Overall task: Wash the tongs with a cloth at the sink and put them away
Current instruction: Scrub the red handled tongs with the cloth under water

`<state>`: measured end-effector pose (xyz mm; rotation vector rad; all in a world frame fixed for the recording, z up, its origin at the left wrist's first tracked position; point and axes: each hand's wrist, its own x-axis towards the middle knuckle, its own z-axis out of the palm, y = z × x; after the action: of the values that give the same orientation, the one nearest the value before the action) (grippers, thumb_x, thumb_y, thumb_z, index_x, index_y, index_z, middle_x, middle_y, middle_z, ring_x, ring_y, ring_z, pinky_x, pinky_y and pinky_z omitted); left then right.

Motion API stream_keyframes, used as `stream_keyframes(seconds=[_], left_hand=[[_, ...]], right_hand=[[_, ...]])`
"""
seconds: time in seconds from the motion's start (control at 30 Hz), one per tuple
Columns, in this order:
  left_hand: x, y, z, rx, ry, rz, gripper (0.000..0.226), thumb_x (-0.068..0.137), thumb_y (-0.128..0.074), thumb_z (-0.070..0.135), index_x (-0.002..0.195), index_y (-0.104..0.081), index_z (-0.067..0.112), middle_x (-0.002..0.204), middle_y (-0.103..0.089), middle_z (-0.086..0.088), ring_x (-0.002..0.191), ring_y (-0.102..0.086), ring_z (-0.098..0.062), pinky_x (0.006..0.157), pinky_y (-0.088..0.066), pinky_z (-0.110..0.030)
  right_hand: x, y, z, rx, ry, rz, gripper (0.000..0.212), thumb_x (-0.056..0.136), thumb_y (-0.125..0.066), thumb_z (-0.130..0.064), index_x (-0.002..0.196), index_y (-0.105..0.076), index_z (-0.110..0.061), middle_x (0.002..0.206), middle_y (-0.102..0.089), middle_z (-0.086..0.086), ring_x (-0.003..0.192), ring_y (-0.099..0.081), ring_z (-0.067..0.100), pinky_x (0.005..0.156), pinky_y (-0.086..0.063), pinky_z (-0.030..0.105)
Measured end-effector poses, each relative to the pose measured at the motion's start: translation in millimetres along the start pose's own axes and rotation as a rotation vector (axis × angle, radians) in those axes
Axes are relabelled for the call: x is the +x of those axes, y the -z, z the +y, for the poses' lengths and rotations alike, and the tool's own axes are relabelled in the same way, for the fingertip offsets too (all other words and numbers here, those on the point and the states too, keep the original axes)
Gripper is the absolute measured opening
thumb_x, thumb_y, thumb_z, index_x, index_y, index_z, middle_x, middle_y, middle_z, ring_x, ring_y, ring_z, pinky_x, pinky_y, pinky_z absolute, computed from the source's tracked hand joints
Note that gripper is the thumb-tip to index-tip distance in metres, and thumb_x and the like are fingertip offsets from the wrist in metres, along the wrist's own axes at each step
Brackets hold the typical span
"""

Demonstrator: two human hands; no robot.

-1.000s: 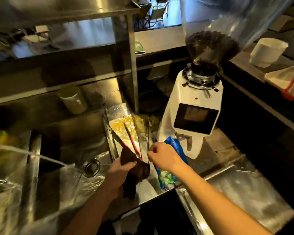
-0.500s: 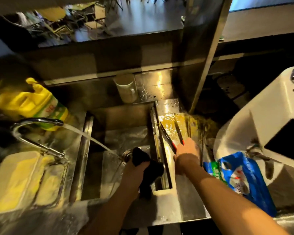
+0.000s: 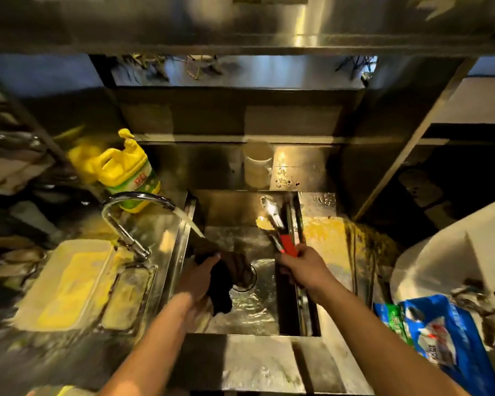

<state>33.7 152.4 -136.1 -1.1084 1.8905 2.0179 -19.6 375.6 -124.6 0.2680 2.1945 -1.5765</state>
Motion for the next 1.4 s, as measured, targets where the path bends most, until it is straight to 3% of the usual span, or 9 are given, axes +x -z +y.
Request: stream_keyframes(seconds=[0.17,0.4,0.63,0.73,0.87,1.0,1.17,1.3,1.4], left_hand=[[8,33,17,-0.308,0.018,-0.058,0.031,0.096,-0.056,0.027,0.11,-0.068,0.002,0.106,-0.069,-0.021,0.097,-0.066,-0.031,0.092,-0.051,-0.045],[29,41,34,-0.354,0.163,-0.154,0.029,0.099,-0.053,0.024,0.081,-0.067,0.005,0.055,-0.071,-0.01,0.042,-0.067,-0.022,0.041,-0.055,-0.029],[68,33,58,-0.292,0.177,-0.073,0.021,0.099,-0.045,0.005,0.099,-0.065,-0.002,0.086,-0.068,-0.022,0.062,-0.067,-0.029,0.06,-0.058,-0.037],[69,17,55,-0.273,0.204,-0.121,0.022,0.1,-0.045,0.008,0.086,-0.062,0.004,0.073,-0.065,-0.014,0.056,-0.064,-0.025,0.053,-0.057,-0.035],[83,17,61,-0.298,0.146,-0.043,0.023,0.095,-0.049,-0.002,0.114,-0.06,-0.007,0.107,-0.067,-0.029,0.097,-0.069,-0.04,0.089,-0.056,-0.057],[81,6,56,-0.265,0.131,-0.023,0.021,0.092,-0.049,-0.002,0.107,-0.064,0.0,0.094,-0.07,-0.022,0.066,-0.072,-0.028,0.062,-0.062,-0.041],[96,13,53,-0.249,0.1,0.013,0.023,0.093,-0.053,-0.001,0.112,-0.064,0.001,0.092,-0.07,-0.019,0.067,-0.066,-0.026,0.053,-0.055,-0.032],[109,21,44,-0.247,0.062,0.114,0.016,0.089,-0.064,0.005,0.105,-0.064,0.003,0.109,-0.069,-0.026,0.09,-0.07,-0.035,0.071,-0.059,-0.038],[105,28,29,-0.29,0.079,0.077,0.029,0.087,-0.069,0.011,0.113,-0.059,0.004,0.089,-0.07,-0.016,0.078,-0.069,-0.03,0.061,-0.056,-0.034]], right_hand=[[-21,-66,-26,0.189,-0.054,-0.125,0.016,0.084,-0.065,-0.01,0.098,-0.058,-0.014,0.059,-0.064,0.004,0.046,-0.054,0.013,0.038,-0.035,0.022],[-25,-145,-48,0.1,-0.008,-0.133,0.01,0.085,-0.06,-0.012,0.078,-0.065,-0.016,0.053,-0.057,-0.002,0.043,-0.051,0.01,0.043,-0.037,0.023],[-25,-153,-46,0.051,-0.047,-0.107,0.013,0.08,-0.062,-0.024,0.072,-0.063,-0.014,0.05,-0.053,0.0,0.036,-0.044,0.012,0.037,-0.03,0.021],[-17,-153,-55,0.033,-0.037,-0.041,0.015,0.084,-0.062,-0.021,0.071,-0.063,-0.014,0.051,-0.055,0.0,0.038,-0.047,0.013,0.04,-0.033,0.025],[-17,-151,-53,-0.004,-0.043,-0.043,0.017,0.083,-0.061,-0.021,0.069,-0.063,-0.011,0.054,-0.057,0.005,0.037,-0.047,0.013,0.037,-0.032,0.022],[-13,-144,-61,0.045,-0.025,-0.024,0.013,0.085,-0.061,-0.018,0.076,-0.063,-0.009,0.064,-0.058,0.01,0.052,-0.051,0.022,0.05,-0.038,0.033],[-22,-139,-57,-0.051,-0.001,-0.087,0.014,0.087,-0.061,-0.017,0.075,-0.059,-0.011,0.057,-0.052,0.003,0.044,-0.045,0.016,0.046,-0.034,0.029],[-35,-108,-50,0.038,-0.08,-0.178,0.034,0.084,-0.06,-0.044,0.079,-0.066,-0.01,0.06,-0.059,0.004,0.039,-0.045,0.012,0.037,-0.032,0.022],[-33,-92,-47,0.06,-0.157,-0.187,0.038,0.087,-0.052,-0.049,0.075,-0.065,-0.016,0.058,-0.059,0.0,0.042,-0.045,0.013,0.041,-0.033,0.024]])
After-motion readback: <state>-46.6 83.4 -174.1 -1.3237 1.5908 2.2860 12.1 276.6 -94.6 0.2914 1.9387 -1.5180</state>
